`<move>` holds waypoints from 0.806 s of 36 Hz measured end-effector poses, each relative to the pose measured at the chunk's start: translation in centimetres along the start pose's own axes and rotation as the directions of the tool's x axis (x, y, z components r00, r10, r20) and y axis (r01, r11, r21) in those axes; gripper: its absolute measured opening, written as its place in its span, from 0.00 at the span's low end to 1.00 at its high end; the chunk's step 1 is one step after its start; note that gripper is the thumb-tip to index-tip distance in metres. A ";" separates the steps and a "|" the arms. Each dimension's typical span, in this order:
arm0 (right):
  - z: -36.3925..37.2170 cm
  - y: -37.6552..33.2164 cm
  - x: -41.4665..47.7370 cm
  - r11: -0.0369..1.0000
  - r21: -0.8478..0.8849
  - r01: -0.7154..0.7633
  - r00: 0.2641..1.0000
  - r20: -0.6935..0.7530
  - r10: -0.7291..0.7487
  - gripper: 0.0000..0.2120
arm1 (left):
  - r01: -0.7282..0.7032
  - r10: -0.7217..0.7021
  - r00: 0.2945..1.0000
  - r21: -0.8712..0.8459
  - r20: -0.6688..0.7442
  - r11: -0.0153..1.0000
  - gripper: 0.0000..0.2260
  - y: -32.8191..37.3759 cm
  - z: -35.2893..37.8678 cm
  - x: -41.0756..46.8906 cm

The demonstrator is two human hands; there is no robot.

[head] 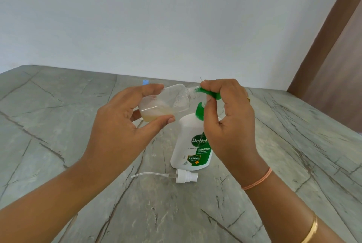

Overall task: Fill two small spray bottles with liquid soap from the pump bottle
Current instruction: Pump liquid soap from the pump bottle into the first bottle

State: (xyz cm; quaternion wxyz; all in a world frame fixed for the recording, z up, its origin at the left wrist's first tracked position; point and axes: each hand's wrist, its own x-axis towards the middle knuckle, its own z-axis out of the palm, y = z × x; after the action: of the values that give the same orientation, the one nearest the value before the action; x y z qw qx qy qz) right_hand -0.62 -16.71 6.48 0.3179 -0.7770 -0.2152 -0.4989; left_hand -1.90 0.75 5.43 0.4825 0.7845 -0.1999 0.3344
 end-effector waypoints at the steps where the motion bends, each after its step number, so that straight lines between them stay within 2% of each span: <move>1: 0.1 0.0 0.0 1.000 0.000 0.004 1.000 -0.005 -0.004 0.11 | 0.000 0.000 1.000 0.000 -0.002 1.000 0.23 0.0 0.0 0.0; 22: -0.1 -0.2 0.3 0.999 -0.031 0.015 0.999 0.028 -0.014 0.11 | 0.031 -0.031 1.000 -0.045 0.002 0.998 0.23 0.4 -0.1 0.0; 29: 0.3 0.1 -0.3 0.998 -0.036 0.049 0.999 -0.017 -0.050 0.11 | 0.033 -0.032 0.999 -0.062 0.011 0.998 0.21 0.4 0.0 0.0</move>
State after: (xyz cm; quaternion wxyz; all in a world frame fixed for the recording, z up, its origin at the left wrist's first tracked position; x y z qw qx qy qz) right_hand -0.45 -16.60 6.08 0.2934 -0.7725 -0.2226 -0.5173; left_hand -2.16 0.58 5.65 0.5111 0.7738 -0.1999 0.3163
